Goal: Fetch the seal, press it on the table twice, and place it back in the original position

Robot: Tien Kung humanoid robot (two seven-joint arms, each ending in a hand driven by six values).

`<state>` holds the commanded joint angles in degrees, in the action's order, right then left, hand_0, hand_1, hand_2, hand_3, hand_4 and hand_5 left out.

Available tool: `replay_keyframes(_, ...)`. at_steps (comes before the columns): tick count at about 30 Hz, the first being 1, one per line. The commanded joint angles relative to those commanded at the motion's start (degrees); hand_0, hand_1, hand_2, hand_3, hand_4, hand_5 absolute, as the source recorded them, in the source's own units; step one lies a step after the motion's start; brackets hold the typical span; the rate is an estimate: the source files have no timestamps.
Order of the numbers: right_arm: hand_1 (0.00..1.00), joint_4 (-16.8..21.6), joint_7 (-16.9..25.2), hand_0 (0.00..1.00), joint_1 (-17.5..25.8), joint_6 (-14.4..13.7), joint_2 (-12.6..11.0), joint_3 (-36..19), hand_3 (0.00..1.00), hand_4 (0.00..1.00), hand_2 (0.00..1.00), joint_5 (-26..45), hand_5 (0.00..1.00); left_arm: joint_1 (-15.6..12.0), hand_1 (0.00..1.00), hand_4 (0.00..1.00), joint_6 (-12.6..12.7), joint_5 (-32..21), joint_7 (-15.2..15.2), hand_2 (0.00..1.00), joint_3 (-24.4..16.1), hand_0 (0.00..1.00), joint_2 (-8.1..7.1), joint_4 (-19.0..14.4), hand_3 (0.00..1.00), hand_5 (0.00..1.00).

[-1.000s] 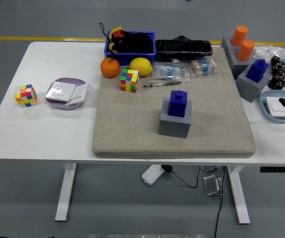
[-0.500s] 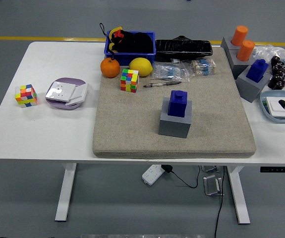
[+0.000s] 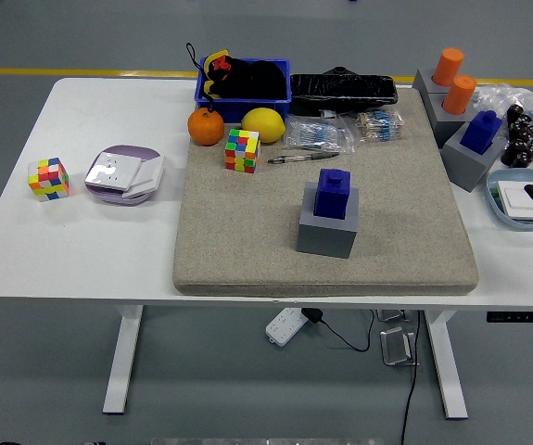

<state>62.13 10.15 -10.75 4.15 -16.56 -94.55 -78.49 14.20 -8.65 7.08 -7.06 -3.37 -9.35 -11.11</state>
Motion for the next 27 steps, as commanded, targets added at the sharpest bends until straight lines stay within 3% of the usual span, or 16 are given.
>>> replay_keyframes(27, 0.638, 0.12, -0.16, 0.736, -0.27, 0.03, 0.10, 0.18, 0.607, 0.868, 0.610, 0.11, 0.097, 0.24, 0.816, 0.815, -0.14, -0.17, 0.04, 0.790, -0.02, 0.820, 0.13, 0.07, 0.835, 0.434)
